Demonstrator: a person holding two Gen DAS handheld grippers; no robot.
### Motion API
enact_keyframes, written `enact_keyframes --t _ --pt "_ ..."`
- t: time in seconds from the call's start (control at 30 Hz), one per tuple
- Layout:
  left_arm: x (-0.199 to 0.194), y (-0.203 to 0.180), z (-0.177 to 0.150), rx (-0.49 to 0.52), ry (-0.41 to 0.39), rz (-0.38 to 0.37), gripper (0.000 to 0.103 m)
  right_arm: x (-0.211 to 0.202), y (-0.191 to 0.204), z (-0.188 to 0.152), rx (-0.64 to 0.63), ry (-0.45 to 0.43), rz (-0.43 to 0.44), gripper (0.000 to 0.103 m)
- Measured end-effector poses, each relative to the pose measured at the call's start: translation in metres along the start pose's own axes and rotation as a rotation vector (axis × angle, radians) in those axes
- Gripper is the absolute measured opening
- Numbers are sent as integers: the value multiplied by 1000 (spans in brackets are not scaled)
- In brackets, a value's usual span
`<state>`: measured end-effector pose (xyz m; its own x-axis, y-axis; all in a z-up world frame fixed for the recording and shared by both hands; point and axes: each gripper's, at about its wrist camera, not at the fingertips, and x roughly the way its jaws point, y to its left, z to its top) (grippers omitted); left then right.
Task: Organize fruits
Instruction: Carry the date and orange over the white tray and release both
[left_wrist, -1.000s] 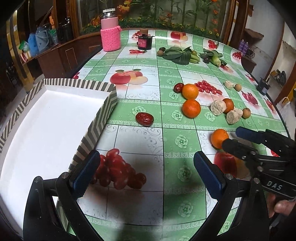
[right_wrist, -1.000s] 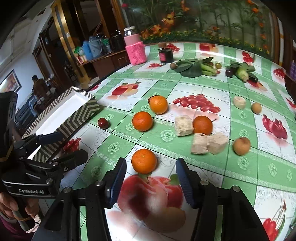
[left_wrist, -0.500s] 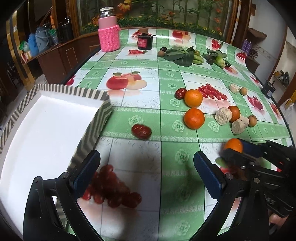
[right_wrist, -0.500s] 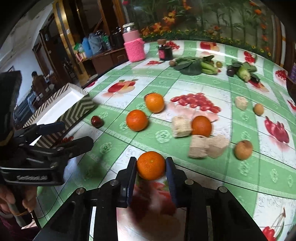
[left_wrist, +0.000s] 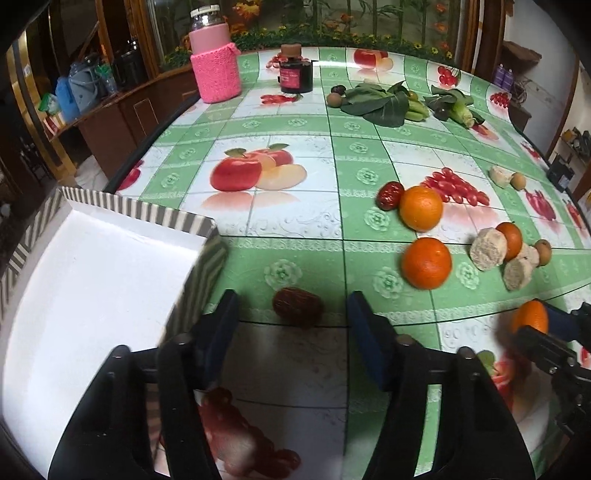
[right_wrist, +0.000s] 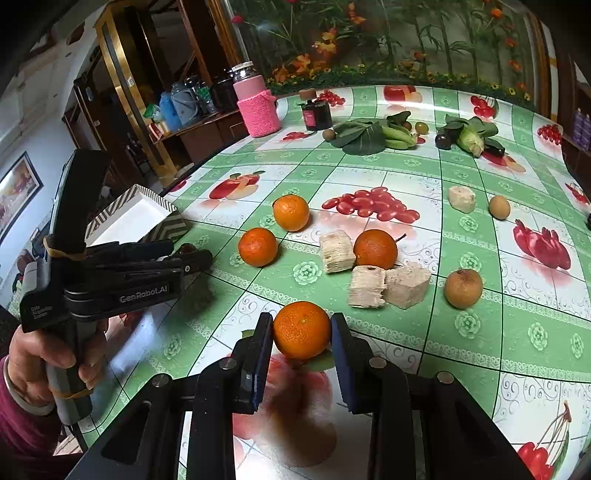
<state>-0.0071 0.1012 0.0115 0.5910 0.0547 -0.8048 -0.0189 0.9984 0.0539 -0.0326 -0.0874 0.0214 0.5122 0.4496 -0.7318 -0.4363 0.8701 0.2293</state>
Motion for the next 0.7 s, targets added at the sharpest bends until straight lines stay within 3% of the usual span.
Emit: enact_keyframes --t 0.07,0.57,0.7 --pt "1 2 0 -8 15 -41 27 1 0 0 -1 1 3 31" --pt "-43 4 -12 -28 -26 -119 27 -10 10 2 6 -31 14 31" --pt "-65 14 -16 -33 -51 -107 27 -11 21 5 -5 -35 38 31"
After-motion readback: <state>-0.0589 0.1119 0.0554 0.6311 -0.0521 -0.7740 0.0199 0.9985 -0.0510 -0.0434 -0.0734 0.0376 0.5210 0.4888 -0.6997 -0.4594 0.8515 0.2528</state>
